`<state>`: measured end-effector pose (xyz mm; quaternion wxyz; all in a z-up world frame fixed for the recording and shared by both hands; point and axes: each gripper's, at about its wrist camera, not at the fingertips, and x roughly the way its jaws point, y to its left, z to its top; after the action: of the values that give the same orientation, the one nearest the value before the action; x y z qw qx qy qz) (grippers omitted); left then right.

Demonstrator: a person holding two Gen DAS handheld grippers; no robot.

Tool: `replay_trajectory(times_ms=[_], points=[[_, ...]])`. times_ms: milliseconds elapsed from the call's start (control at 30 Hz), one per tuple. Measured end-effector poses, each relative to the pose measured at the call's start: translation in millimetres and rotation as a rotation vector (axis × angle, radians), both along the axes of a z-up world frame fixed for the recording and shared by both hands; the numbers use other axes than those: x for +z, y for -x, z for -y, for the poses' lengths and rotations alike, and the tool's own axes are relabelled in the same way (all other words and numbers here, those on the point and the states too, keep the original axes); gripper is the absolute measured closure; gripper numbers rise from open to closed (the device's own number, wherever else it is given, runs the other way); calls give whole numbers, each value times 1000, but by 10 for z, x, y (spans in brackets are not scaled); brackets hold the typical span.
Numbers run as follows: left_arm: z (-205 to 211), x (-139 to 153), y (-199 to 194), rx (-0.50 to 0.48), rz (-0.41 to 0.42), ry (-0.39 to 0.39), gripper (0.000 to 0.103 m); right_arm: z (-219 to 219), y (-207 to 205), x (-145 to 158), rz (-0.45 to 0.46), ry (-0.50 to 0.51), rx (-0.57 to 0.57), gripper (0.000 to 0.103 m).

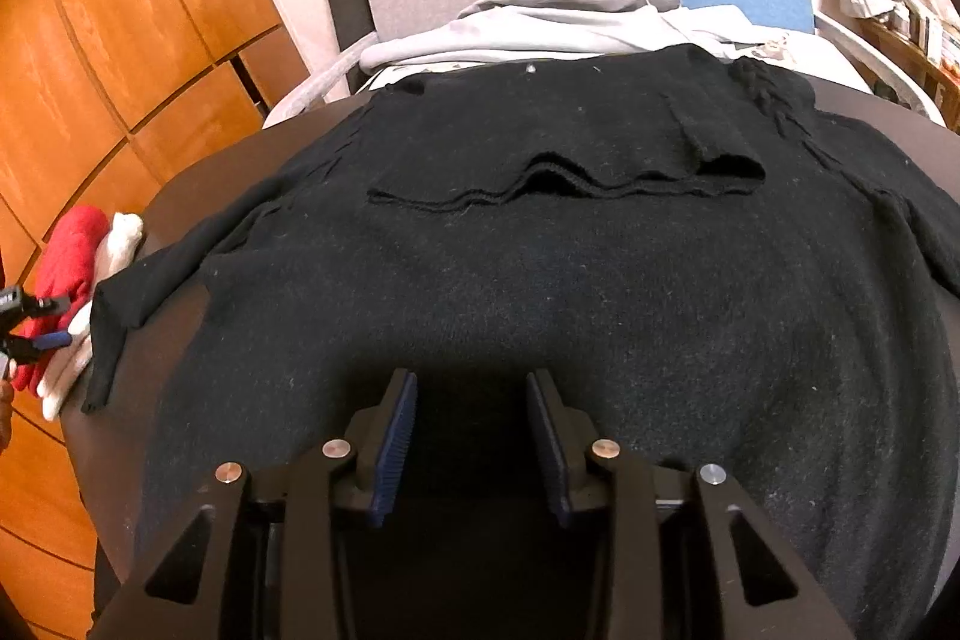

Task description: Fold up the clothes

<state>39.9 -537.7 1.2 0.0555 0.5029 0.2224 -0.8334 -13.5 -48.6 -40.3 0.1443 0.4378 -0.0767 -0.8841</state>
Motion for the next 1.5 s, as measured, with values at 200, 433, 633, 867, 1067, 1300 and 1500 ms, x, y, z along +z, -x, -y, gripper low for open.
replay_trajectory(times_ms=[200,433,633,867,1067,1300,1500], points=[[-774,-283,-109,-205,14,318,22,-18,0,-9,-1,11,-6,66],[-1003,-347,-47,-256,-18,382,91,-31,1,-6,-3,22,-4,66],[-859,360,40,-268,-108,297,91,-26,-5,-7,-4,32,-6,66],[-188,1206,242,-194,-174,155,91,-30,2,-6,-2,35,-6,66],[548,1321,282,-79,-146,104,91,-14,15,-8,1,32,-6,66],[1097,931,134,38,-77,-47,91,-35,30,-14,4,27,-2,66],[1253,665,-17,51,-20,-134,89,173,218,256,3,-34,65,65]])
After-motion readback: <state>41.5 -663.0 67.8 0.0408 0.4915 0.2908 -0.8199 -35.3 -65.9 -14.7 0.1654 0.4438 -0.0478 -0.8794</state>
